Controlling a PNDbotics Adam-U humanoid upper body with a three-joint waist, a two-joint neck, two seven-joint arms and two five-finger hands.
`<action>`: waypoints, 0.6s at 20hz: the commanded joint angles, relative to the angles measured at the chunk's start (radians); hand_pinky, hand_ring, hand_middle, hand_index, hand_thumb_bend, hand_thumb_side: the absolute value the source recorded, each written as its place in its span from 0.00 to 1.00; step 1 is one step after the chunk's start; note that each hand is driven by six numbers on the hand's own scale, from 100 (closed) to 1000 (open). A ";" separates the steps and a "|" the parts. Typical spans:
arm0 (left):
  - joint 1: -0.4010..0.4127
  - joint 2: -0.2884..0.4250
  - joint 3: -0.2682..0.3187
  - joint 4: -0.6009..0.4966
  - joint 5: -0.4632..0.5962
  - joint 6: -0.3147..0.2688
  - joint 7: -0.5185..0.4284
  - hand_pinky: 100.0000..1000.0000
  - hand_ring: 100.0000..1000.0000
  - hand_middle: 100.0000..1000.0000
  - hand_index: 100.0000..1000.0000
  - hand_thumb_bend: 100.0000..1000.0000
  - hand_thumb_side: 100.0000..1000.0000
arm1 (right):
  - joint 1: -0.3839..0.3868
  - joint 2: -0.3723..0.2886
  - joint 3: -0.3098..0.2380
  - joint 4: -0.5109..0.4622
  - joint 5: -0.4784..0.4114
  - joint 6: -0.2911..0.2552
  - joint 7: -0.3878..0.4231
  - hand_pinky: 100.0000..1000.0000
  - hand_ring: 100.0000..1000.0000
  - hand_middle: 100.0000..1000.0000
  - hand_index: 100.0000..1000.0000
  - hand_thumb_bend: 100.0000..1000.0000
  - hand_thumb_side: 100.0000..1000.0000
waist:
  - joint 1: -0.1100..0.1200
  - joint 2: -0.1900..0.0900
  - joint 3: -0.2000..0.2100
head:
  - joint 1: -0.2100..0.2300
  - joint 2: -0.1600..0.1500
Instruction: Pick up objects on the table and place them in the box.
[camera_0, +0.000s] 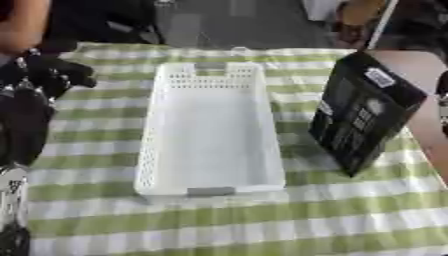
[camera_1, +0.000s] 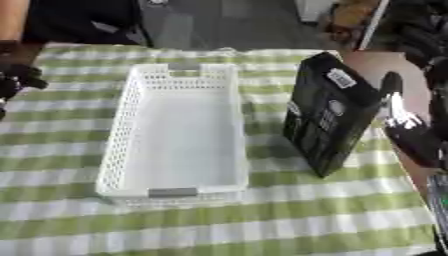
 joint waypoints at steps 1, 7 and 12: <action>-0.008 0.007 0.001 -0.019 -0.001 -0.002 -0.001 0.63 0.63 0.79 0.66 0.41 0.82 | -0.012 -0.011 -0.005 -0.010 0.005 0.000 -0.002 0.91 0.97 0.89 0.92 0.05 0.55 | 0.001 -0.008 0.000 | -0.005 -0.015; -0.008 0.007 0.001 -0.019 0.000 -0.002 -0.001 0.63 0.63 0.79 0.66 0.41 0.82 | -0.012 -0.010 -0.004 -0.009 0.005 0.000 -0.002 0.91 0.97 0.89 0.92 0.05 0.55 | 0.001 -0.009 0.000 | -0.006 -0.016; -0.009 0.007 0.000 -0.019 0.000 -0.001 -0.002 0.63 0.63 0.79 0.66 0.41 0.82 | -0.014 -0.014 -0.001 -0.008 0.016 -0.003 0.009 0.89 0.96 0.89 0.91 0.08 0.54 | 0.001 -0.008 0.000 | -0.007 -0.014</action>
